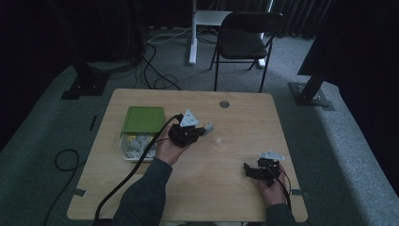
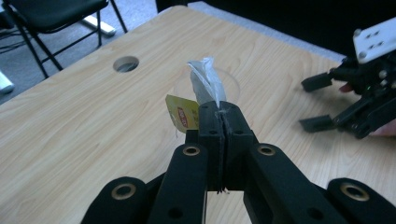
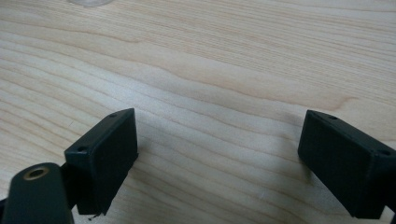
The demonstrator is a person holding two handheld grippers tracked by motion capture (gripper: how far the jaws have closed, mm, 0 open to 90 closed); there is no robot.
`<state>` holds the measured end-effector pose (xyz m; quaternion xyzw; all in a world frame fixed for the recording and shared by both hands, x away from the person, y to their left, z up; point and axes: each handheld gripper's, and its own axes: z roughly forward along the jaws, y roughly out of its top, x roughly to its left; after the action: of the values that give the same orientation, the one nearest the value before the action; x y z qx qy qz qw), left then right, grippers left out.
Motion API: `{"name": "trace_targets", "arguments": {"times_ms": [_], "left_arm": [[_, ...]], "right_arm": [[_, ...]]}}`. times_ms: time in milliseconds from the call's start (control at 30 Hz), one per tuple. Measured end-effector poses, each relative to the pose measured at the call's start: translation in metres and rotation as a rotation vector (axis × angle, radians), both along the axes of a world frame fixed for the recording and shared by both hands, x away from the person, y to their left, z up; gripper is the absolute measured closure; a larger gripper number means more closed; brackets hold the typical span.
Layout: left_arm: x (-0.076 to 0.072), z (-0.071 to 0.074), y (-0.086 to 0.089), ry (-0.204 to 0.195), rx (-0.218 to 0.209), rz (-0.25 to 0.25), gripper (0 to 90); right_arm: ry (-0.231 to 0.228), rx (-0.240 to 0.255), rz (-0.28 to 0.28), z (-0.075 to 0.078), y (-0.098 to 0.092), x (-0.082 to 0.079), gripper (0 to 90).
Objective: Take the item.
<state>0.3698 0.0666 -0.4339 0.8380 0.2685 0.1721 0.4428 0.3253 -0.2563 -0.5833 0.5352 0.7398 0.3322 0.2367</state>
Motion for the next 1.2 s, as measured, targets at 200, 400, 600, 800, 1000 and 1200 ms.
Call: {"name": "trace_targets", "arguments": {"times_ms": [200,400,600,800,1000,1200], "left_arm": [[0.007,-0.003,-0.001,0.014,-0.025,0.007,89.9],[0.01,-0.001,-0.011,0.009,0.002,-0.005,90.0],[0.015,0.001,-0.018,0.011,-0.008,-0.01,90.0],[0.021,0.004,-0.027,0.008,-0.035,-0.025,90.0],[0.026,-0.004,-0.032,0.019,-0.041,-0.018,90.0],[0.031,-0.007,-0.035,0.021,-0.059,-0.009,90.0]], "right_arm": [[0.001,0.0,0.0,0.0,0.0,0.0,11.5],[0.0,0.0,0.0,0.0,0.0,0.0,11.5],[0.0,0.0,0.0,0.0,0.0,0.0,11.5],[0.0,0.0,0.0,0.0,0.0,0.0,11.5],[-0.001,-0.002,0.002,0.0,0.0,0.0,11.5],[-0.001,-0.002,0.002,0.0,0.0,0.0,11.5]]}}
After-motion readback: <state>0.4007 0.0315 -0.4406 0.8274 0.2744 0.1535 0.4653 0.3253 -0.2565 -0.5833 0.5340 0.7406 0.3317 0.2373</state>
